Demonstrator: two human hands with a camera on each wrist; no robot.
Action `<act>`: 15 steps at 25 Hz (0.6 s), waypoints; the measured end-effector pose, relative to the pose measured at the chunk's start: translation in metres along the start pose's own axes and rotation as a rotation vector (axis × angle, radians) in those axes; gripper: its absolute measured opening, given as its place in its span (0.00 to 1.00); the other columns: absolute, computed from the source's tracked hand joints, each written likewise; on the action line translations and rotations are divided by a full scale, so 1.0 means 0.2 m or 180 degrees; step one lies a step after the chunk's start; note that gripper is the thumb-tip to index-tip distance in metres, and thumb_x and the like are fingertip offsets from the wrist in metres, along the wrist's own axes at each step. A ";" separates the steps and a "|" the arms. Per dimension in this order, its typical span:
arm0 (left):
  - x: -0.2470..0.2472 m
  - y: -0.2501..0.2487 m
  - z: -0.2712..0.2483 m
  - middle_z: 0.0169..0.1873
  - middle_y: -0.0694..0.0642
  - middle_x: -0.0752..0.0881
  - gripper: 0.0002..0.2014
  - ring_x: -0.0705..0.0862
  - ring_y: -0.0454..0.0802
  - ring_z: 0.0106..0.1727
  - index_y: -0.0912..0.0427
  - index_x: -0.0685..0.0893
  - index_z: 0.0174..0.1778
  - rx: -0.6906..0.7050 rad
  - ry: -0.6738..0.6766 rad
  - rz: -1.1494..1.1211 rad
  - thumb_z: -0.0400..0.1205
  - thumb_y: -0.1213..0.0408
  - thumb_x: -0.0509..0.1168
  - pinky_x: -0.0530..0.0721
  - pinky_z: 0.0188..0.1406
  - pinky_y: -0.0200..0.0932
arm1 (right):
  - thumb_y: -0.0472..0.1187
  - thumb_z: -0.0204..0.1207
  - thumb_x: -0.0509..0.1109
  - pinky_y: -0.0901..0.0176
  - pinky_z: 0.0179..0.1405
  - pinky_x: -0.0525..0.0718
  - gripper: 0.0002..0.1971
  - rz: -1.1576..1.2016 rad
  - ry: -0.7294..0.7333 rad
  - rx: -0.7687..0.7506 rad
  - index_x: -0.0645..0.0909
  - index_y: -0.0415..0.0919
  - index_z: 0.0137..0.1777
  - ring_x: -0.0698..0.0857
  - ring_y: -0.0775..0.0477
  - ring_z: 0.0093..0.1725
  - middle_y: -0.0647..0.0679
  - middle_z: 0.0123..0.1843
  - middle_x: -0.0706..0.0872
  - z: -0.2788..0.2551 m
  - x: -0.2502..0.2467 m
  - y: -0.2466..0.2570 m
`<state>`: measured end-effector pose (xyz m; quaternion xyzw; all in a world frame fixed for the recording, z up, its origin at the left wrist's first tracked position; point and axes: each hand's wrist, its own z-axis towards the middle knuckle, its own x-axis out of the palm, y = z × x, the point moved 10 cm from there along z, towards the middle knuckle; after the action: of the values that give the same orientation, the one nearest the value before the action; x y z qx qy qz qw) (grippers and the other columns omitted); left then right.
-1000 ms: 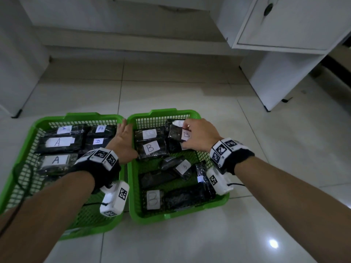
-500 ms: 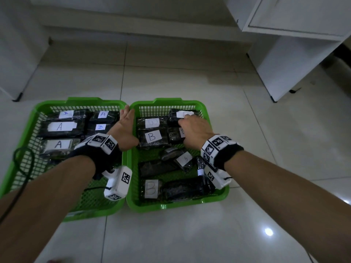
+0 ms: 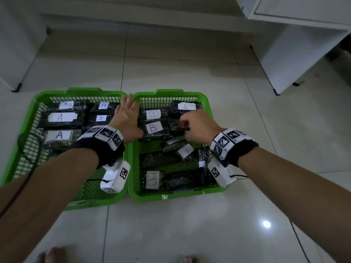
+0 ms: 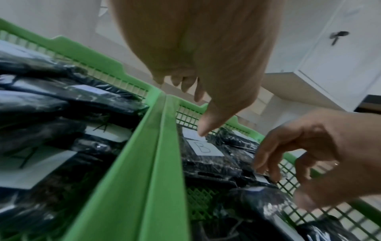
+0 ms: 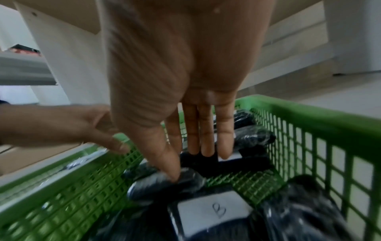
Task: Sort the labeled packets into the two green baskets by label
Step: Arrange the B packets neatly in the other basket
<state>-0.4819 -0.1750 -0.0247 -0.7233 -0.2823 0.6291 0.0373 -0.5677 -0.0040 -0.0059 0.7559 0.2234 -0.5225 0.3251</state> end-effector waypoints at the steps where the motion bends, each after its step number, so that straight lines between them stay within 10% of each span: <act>1: -0.01 -0.06 -0.01 0.84 0.60 0.57 0.42 0.52 0.63 0.86 0.59 0.63 0.80 0.0221 -0.0147 0.0131 0.71 0.63 0.75 0.57 0.84 0.63 | 0.40 0.65 0.83 0.56 0.51 0.86 0.17 0.0052 0.0193 -0.0108 0.89 0.47 0.55 0.87 0.47 0.53 0.51 0.52 0.89 -0.03 0.06 0.04; 4: -0.05 -0.24 -0.06 0.64 0.53 0.81 0.17 0.78 0.52 0.67 0.56 0.82 0.61 0.0737 -0.0410 -0.0124 0.75 0.64 0.71 0.78 0.68 0.49 | 0.41 0.66 0.84 0.56 0.54 0.82 0.26 -0.0174 0.0578 -0.0281 0.86 0.49 0.66 0.86 0.44 0.60 0.47 0.60 0.89 -0.09 0.22 0.09; 8: -0.01 -0.34 -0.09 0.41 0.46 0.88 0.05 0.86 0.42 0.42 0.54 0.89 0.45 0.0985 0.0019 -0.0345 0.77 0.67 0.69 0.88 0.49 0.44 | 0.35 0.73 0.75 0.55 0.56 0.84 0.21 -0.0011 0.0343 -0.0419 0.89 0.50 0.65 0.88 0.42 0.58 0.44 0.58 0.91 -0.10 0.14 0.10; 15: 0.38 -0.39 -0.23 0.52 0.53 0.84 0.23 0.84 0.53 0.54 0.55 0.84 0.55 0.1127 0.1418 0.1336 0.70 0.47 0.79 0.85 0.56 0.49 | 0.40 0.52 0.88 0.57 0.44 0.87 0.23 -0.0128 0.1261 -0.0356 0.91 0.54 0.49 0.86 0.54 0.49 0.57 0.50 0.88 -0.18 0.23 0.02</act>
<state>-0.4639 -0.0624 -0.0509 -0.8673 0.0010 0.4891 0.0927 -0.5256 0.0187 -0.0397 0.8200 0.3267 -0.3568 0.3058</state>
